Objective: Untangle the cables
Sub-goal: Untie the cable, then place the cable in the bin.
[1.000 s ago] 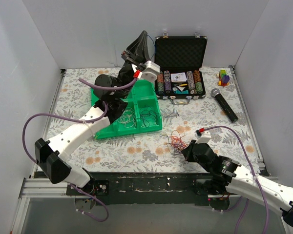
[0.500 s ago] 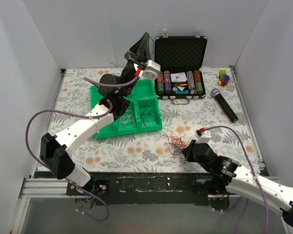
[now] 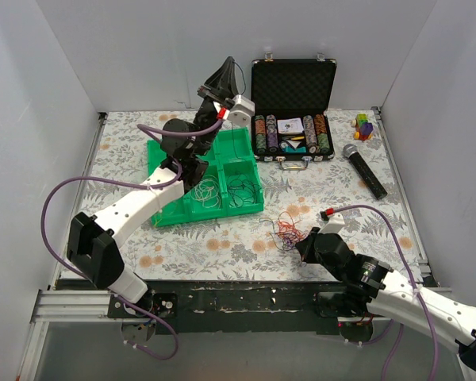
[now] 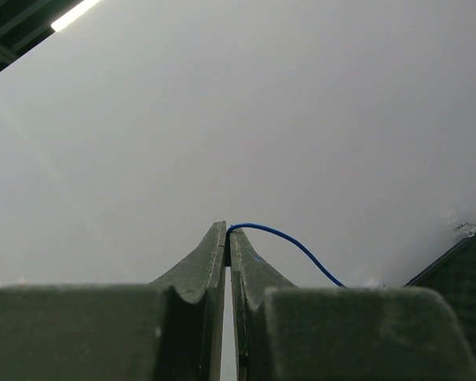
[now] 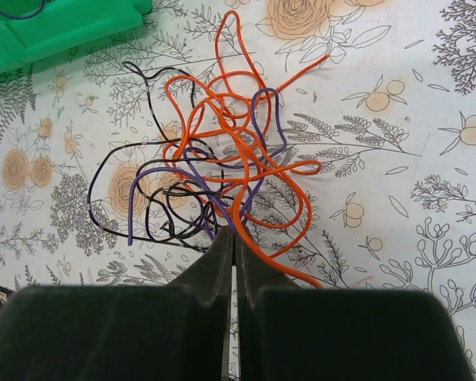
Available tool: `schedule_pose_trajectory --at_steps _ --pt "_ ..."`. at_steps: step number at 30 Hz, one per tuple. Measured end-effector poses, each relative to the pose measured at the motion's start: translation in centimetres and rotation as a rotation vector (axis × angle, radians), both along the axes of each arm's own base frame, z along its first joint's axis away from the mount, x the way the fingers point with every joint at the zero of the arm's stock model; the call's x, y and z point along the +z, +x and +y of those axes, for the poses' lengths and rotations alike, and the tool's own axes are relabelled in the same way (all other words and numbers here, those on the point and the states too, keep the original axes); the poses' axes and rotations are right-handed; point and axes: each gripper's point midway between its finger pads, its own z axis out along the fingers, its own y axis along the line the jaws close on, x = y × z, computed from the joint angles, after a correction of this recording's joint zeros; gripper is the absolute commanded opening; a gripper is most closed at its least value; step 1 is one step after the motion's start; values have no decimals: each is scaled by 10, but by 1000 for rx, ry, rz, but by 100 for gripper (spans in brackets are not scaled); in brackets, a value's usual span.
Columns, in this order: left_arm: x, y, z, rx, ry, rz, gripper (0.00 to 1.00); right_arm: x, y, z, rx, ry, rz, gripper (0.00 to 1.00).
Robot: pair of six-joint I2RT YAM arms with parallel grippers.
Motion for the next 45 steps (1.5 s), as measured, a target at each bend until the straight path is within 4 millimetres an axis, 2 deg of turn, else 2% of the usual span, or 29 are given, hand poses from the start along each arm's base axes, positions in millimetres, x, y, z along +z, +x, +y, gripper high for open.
schedule_pose_trajectory --at_steps 5,11,21,28,33,37,45 --pt "8 3 -2 -7 -12 -10 0 1 0 0 0 3 -2 1" --pt "22 -2 -7 -43 -17 -45 0 0 0 0 0 1 0 1" --pt "28 -6 -10 -66 -19 -64 0 -1 0 0 0 -1 2 1" --pt "70 -11 -1 -68 -120 -131 0 -2 0 0 0 -5 4 1" --pt "87 -17 8 -64 -172 -160 0 -4 0 0 0 -9 7 1" --pt "78 -13 7 -56 -168 -147 0 -5 -1 -1 0 -16 11 1" --pt "20 21 6 7 -76 -63 0 -4 0 0 0 -12 8 1"
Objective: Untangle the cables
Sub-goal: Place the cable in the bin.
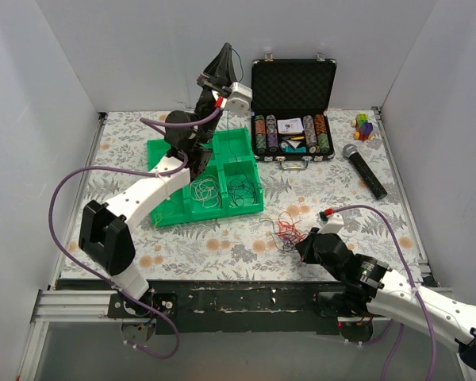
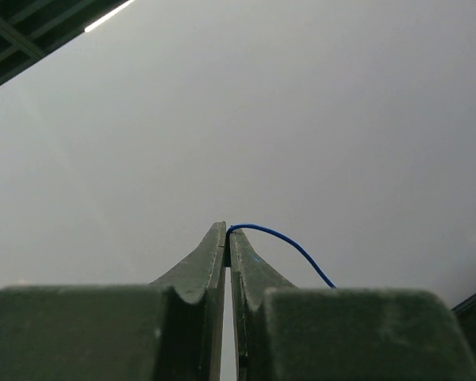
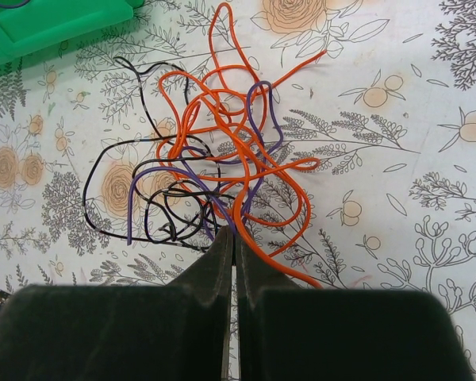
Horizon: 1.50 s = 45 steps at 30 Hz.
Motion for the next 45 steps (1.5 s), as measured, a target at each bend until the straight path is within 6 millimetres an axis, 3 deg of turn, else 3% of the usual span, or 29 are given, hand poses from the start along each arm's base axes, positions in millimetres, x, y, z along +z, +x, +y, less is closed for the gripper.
schedule_pose_trajectory --at_steps 5,8,21,26,39,41,45 --pt "-16 22 8 39 -1 38 0 0 0 0 0 0 0 1" --pt "-14 26 8 35 -11 46 0 0 0 0 0 1 -1 1" --pt "60 2 24 0 -124 -71 0 -7 -1 -2 0 -14 10 1" --pt "67 1 28 3 -136 -84 0 -6 -1 -2 0 -13 9 1" --pt "22 36 28 48 -88 5 0 -4 -1 -1 0 -2 3 1" --pt "9 41 27 49 -74 32 0 -4 -1 -1 -1 0 1 1" --pt "-35 47 21 40 -17 117 0 -3 -1 -1 -1 1 0 1"
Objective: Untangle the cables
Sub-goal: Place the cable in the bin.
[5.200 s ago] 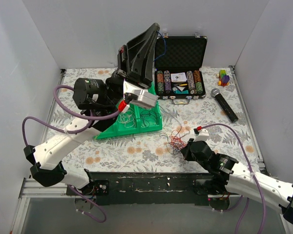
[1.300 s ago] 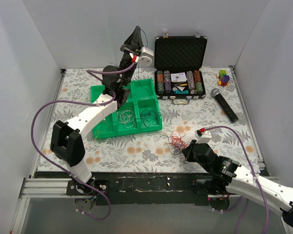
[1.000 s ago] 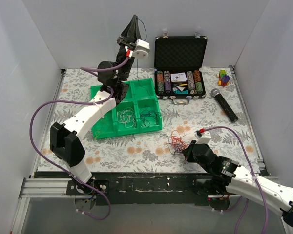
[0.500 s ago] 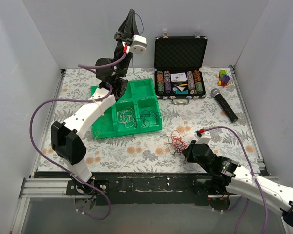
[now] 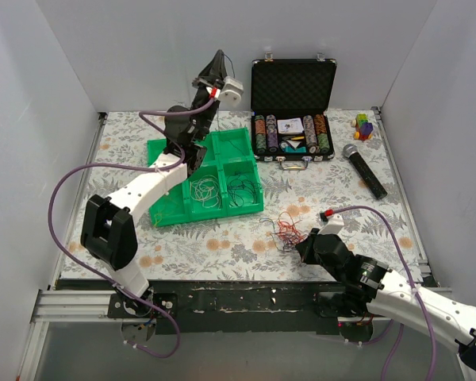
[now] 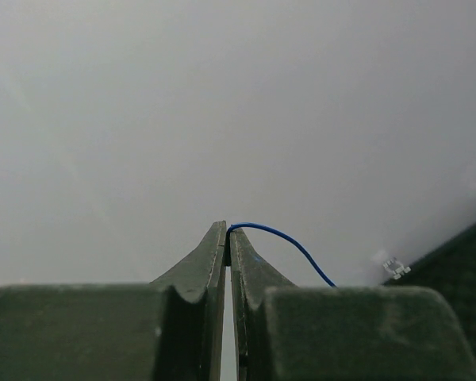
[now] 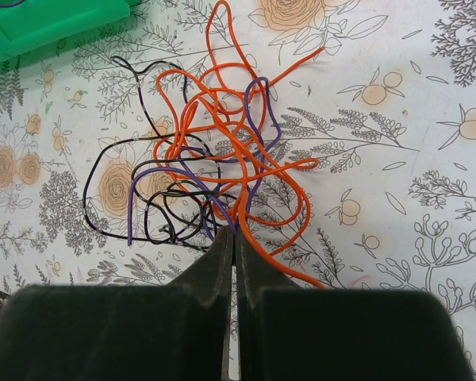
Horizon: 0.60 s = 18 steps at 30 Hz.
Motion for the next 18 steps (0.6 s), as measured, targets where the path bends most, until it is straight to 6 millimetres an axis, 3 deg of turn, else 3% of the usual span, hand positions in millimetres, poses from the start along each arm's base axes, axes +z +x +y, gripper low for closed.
schedule_pose_trajectory --at_steps 1,7,13,18 --pt "-16 3 -3 -4 23 31 0 0 0 0 0 2 -1 1" --pt "-54 2 -4 -3 86 94 0 1 0 0 0 5 -3 1" --pt "-67 -4 -7 -33 116 129 0 0 0 0 0 2 -1 1" --pt "-72 -28 -9 -111 117 197 0 1 0 0 0 3 -1 1"
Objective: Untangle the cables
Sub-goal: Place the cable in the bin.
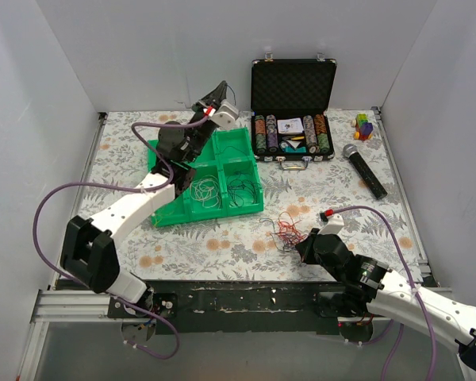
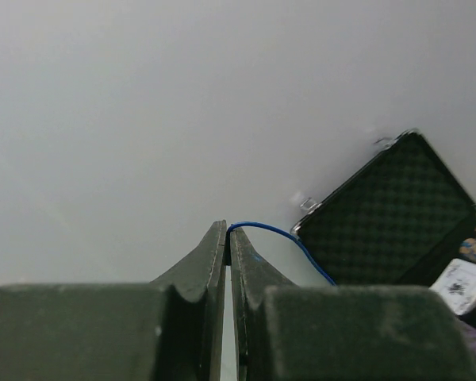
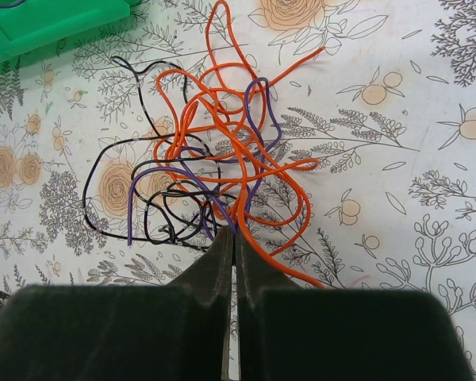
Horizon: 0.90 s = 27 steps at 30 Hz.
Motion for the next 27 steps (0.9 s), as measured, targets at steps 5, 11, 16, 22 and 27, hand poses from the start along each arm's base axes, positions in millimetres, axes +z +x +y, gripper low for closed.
schedule_pose_trajectory --at_steps 5,11,16,22,27 --pt "15 -40 -14 -121 -43 54 0 -2 0 0 0 -10 6 1" --pt "16 -78 -32 -234 -63 122 0 -5 -1 -1 0 -23 15 1" --pt "-27 -75 -41 -239 -22 219 0 -3 0 0 0 -13 9 1" --pt "-81 -59 -44 -175 38 321 0 2 0 0 -2 9 -8 1" --pt "-94 -57 -47 -158 42 355 0 1 0 -2 -6 2 -6 1"
